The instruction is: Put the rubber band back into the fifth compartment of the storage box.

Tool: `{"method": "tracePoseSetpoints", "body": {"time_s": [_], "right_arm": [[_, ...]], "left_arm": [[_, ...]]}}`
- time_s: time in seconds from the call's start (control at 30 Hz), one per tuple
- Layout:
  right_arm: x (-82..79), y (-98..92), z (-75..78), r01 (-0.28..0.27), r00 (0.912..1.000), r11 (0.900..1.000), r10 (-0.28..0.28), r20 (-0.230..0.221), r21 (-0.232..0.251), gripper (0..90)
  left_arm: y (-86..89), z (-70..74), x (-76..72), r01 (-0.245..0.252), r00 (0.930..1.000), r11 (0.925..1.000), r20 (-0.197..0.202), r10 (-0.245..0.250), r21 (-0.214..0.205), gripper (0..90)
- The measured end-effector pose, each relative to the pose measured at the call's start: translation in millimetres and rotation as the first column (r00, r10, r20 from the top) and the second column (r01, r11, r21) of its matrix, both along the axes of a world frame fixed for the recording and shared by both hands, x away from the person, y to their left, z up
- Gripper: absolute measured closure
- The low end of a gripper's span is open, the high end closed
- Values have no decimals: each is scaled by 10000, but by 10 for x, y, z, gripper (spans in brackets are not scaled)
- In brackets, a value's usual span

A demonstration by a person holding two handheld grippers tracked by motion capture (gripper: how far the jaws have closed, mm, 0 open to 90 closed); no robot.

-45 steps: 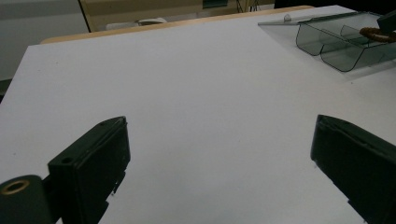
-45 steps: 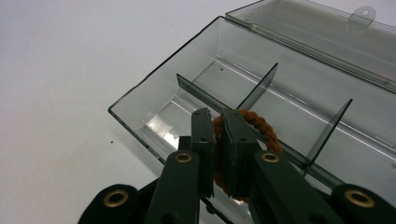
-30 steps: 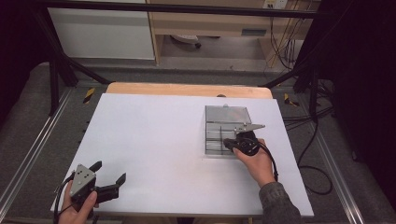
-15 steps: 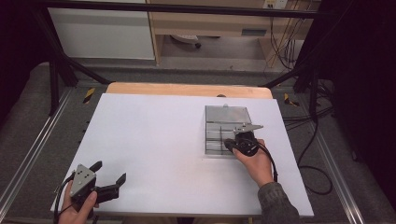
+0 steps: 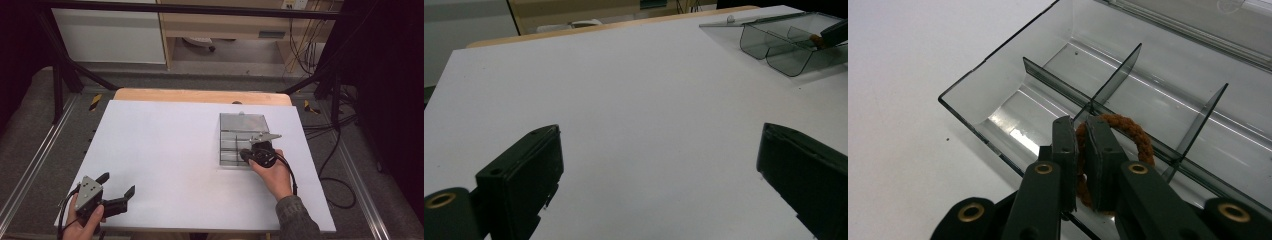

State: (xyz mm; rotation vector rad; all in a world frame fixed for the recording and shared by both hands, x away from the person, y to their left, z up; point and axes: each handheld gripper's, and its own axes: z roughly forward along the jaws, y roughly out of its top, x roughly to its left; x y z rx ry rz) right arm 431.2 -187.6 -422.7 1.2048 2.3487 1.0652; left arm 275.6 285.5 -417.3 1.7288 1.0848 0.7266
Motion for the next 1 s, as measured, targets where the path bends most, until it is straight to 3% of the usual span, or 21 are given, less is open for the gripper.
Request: {"method": "tracePoseSetpoints", "body": {"time_s": [0.13, 0.37, 0.5, 0.63, 0.73, 1.0], "right_arm": [[-1, -2, 12, 106, 9999, 9999, -107, 64, 47, 772], [-50, 40, 64, 232, 9987, 9982, -256, 433, 552, 648], [-77, 83, 108, 511, 9952, 9933, -593, 779, 1037, 436], [-108, 114, 179, 802, 9851, 9886, -981, 1414, 1271, 220], [-139, 118, 237, 946, 9778, 9838, -1206, 1715, 1525, 128], [-192, 93, 345, 1038, 9640, 9749, -1474, 2213, 1972, 43]], "left_arm": [[0, 1, -2, 0, 10000, 10000, 5, 0, 5, 48], [1, 3, -3, 7, 10000, 10000, 14, -8, 13, 49], [5, 1, -3, -15, 10000, 10000, 12, 15, 1, 49], [11, 3, -4, -77, 10000, 10000, 14, 77, -27, 47], [19, 6, -7, -61, 10000, 10000, 8, 61, 11, 47], [18, 6, -6, -54, 10000, 10000, -1, 54, 14, 47]]}}
